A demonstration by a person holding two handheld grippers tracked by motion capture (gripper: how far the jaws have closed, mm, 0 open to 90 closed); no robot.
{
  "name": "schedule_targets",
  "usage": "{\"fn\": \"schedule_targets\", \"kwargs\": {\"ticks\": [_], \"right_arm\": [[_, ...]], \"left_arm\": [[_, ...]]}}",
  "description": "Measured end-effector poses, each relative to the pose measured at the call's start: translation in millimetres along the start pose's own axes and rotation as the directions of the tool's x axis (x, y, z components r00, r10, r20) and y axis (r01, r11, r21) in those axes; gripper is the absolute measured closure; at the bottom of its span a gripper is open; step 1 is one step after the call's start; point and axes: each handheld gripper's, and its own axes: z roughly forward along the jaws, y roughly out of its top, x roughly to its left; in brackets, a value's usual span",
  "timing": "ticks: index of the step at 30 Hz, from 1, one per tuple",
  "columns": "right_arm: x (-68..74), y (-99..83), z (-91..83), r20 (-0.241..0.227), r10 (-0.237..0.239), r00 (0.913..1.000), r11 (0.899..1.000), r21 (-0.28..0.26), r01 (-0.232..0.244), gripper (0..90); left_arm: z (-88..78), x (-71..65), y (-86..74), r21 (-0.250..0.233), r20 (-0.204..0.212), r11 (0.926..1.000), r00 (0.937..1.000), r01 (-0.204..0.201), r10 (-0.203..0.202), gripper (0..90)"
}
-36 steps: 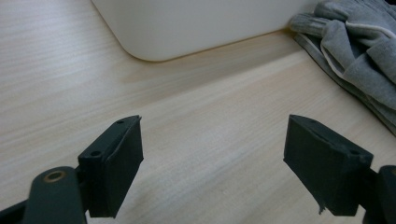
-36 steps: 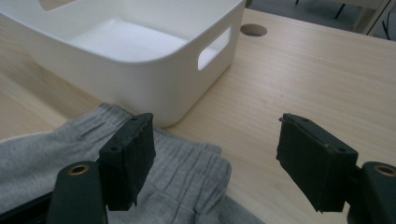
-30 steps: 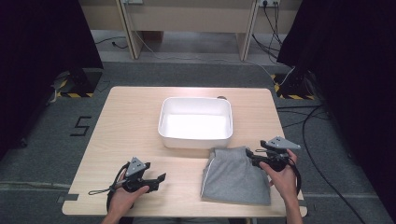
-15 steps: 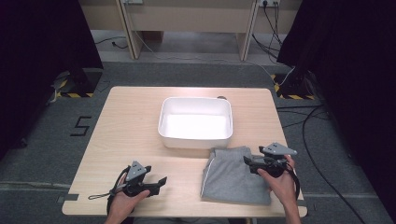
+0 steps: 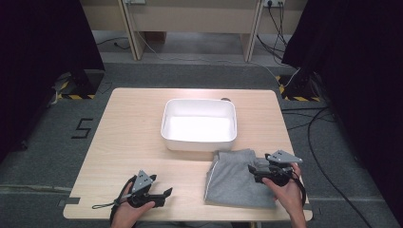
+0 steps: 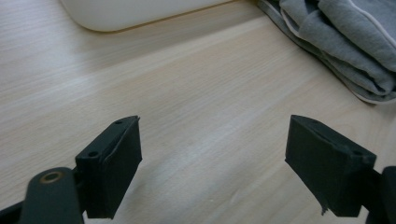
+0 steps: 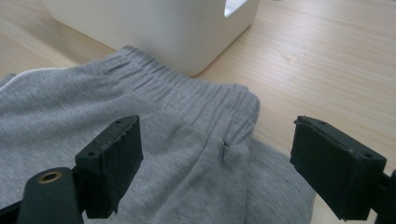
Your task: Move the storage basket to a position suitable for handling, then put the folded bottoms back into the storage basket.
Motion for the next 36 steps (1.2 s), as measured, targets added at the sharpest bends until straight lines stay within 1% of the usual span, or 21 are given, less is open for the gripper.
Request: {"fn": "schedule_targets", "kwargs": {"ticks": [2,3,4,6,7,9,10,11,14,15,23,25,30,31,34,35,36], "right_arm": [[-1.2,-2.1,-0.9,0.002,0.003,1.0,1.0,0.0,-0.003,17.4],[-1.3,-2.8,-1.3,0.002,0.012,0.9999,1.0,0.0,-0.012,17.4],[-2.2,-3.3,-1.4,0.003,0.007,1.0,1.0,-0.002,-0.007,17.4],[-1.9,-3.5,-1.9,0.004,0.012,0.9999,1.0,0.0,-0.012,17.4],[-1.9,-4.3,-2.7,0.003,0.008,1.0,1.0,0.0,-0.008,17.7],[-1.3,-5.6,-3.3,0.001,0.019,0.9998,1.0,0.005,-0.019,18.3],[-1.3,-5.6,-3.3,0.001,0.019,0.9998,1.0,0.005,-0.019,18.3],[-1.5,-7.3,-3.9,0.005,0.022,0.9998,1.0,0.009,-0.022,18.3],[-2.4,-8.9,-4.6,0.003,0.021,0.9998,1.0,0.009,-0.021,18.4],[-2.0,-10.3,-5.1,0.001,0.031,0.9995,0.999,0.011,-0.031,18.4],[-2.0,-13.3,-3.5,-0.001,0.033,0.9994,0.999,0.02,-0.033,18.6],[-2.3,-13.5,-3.3,-0.001,0.03,0.9995,0.999,0.02,-0.03,18.7],[-4.2,-14.2,-3.4,-0.001,0.028,0.9996,0.999,0.017,-0.028,18.7],[-4.4,-15.1,-2.9,-0.002,0.037,0.9993,0.999,0.025,-0.036,18.7],[-4.9,-15.6,-1.8,-0.001,0.034,0.9994,0.999,0.028,-0.034,18.7],[-4.9,-15.6,-1.8,-0.001,0.034,0.9994,0.999,0.028,-0.034,18.7],[-4.8,-15.8,-1.9,-0.002,0.043,0.9991,0.999,0.029,-0.043,18.8]], "left_arm": [[0.3,-1.8,-0.1,-0.001,0.006,1.0,1.0,-0.002,0.002,17.7],[0.4,-5.4,-0.5,0.002,0.017,1.0,0.9999,-0.003,0.003,17.6],[0.4,-7.4,-1.1,0.002,0.022,1.0,0.9997,-0.004,0.004,17.6],[0.2,-9.6,-2.0,0.004,0.029,1.0,0.9996,-0.005,0.005,17.4],[-0.2,-14.0,-3.3,0.006,0.039,0.9999,0.9992,-0.008,0.008,17.4],[0.0,-18.1,-3.4,0.007,0.049,0.9999,0.9987,-0.012,0.012,17.3],[0.0,-18.1,-3.4,0.007,0.049,0.9999,0.9987,-0.012,0.012,17.2],[1.3,-21.7,-3.4,0.008,0.056,0.9998,0.9982,-0.019,0.018,17.3],[2.3,-24.0,-3.8,0.014,0.064,0.9996,0.9976,-0.026,0.025,17.2],[2.5,-25.6,-4.0,0.015,0.07,0.9995,0.9971,-0.029,0.028,17.2],[3.7,-31.2,-3.9,0.014,0.085,0.9994,0.9959,-0.03,0.029,17.1],[5.4,-34.4,-2.8,0.012,0.098,0.9993,0.9947,-0.034,0.033,16.9],[9.6,-40.3,-1.7,0.014,0.109,0.9986,0.9928,-0.05,0.048,16.4],[12.7,-43.8,-0.7,0.018,0.124,0.9982,0.9908,-0.057,0.054,16.4],[18.1,-49.7,2.4,0.021,0.138,0.9968,0.9878,-0.077,0.073,16.3],[18.1,-49.7,2.4,0.021,0.138,0.9968,0.9878,-0.077,0.073,16.2],[22.2,-54.3,5.1,0.021,0.157,0.9973,0.9853,-0.071,0.067,16.2]]}}
